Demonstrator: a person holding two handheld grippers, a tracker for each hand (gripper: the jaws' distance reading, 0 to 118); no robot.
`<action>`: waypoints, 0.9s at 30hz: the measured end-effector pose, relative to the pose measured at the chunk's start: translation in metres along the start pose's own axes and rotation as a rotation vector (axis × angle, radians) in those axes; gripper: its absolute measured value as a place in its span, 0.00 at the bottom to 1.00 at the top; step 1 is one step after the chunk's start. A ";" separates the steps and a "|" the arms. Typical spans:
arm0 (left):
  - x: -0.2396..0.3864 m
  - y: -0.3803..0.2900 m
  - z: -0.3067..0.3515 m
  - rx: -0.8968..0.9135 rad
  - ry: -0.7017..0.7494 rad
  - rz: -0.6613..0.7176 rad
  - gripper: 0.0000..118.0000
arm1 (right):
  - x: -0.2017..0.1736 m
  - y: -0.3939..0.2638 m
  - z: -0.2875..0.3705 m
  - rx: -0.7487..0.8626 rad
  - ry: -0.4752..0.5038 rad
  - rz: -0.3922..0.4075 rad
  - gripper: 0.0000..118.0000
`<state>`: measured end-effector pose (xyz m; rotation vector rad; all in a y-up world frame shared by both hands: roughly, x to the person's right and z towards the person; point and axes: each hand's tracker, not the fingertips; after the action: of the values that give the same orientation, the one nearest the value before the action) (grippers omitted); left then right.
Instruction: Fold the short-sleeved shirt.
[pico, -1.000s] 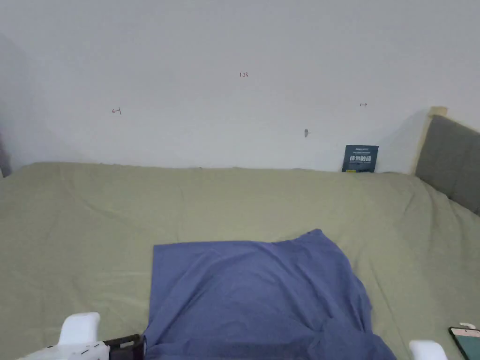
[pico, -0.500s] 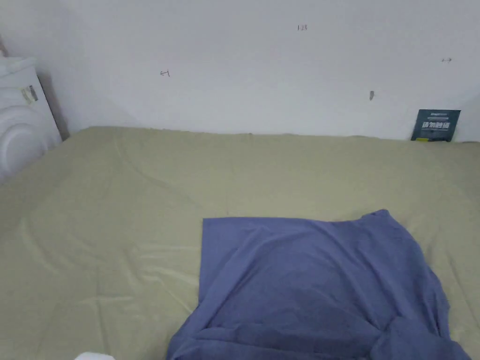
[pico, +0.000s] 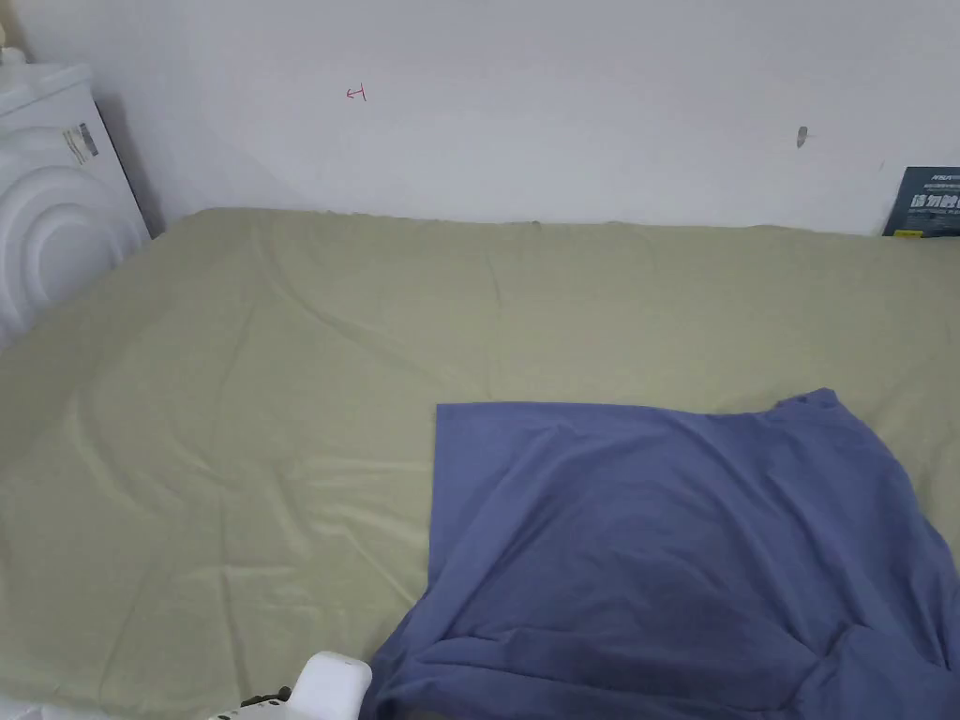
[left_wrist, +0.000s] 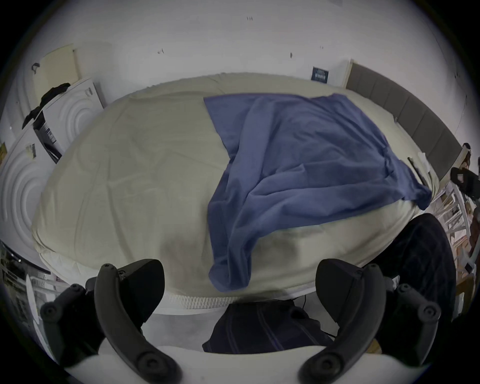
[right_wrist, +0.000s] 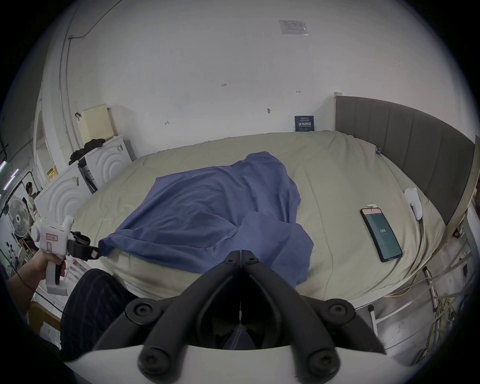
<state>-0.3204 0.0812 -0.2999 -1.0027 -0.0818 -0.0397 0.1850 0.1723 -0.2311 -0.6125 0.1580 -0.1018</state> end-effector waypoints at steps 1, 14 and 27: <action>-0.001 0.002 -0.006 -0.018 -0.004 0.003 0.94 | 0.001 0.001 -0.001 -0.010 -0.010 0.001 0.00; -0.005 0.003 -0.012 -0.009 0.005 0.059 0.04 | 0.038 -0.007 -0.022 -0.164 -0.161 0.048 0.00; 0.005 0.010 0.003 0.005 -0.040 0.147 0.04 | 0.067 -0.015 -0.083 -0.327 -0.091 0.006 0.84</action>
<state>-0.3145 0.0891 -0.3058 -1.0021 -0.0444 0.1146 0.2359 0.1033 -0.2970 -0.9413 0.0889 -0.0422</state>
